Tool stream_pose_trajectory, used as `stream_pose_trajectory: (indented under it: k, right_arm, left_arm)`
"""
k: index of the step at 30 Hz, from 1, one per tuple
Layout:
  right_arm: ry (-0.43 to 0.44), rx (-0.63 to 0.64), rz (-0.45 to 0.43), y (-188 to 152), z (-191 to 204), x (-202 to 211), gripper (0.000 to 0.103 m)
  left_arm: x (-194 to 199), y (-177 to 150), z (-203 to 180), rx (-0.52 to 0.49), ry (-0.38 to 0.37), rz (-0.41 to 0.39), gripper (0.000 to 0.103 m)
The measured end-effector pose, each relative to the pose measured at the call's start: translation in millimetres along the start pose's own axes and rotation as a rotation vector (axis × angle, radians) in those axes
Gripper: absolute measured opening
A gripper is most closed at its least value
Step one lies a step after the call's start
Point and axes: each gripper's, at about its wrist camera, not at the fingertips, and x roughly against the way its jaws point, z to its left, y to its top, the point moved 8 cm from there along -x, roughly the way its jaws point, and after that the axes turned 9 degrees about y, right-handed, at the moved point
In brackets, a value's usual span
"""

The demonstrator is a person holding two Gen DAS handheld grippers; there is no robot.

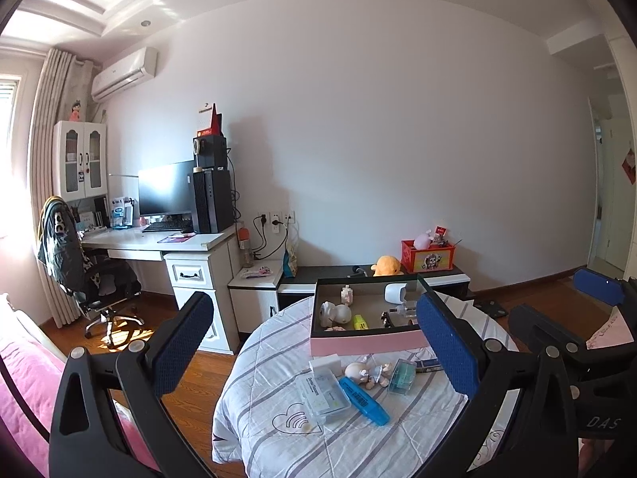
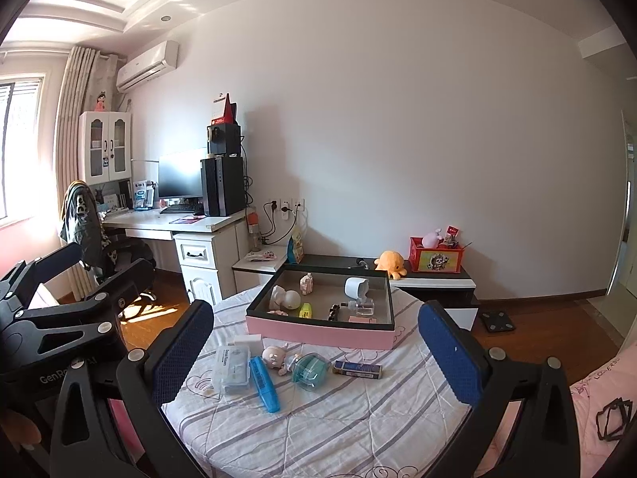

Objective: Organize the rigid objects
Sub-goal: 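Raise both open grippers away from the pink box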

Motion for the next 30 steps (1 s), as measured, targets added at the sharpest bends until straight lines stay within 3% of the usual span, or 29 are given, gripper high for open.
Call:
stream_pose_trajectory:
  k: [13,30]
  right_arm:
    - [-0.020,0.005,-0.013,-1.8,0.3,2.4,0.103]
    - [-0.067,-0.007,0.020,-12.0,-16.1,-14.3,0.103]
  left_arm:
    - [1.0,0.2,0.1,0.017,-0.018,0.003,0.103]
    - [-35.0,-20.0,-19.8,0.006,-0.049,0.066,0.103]
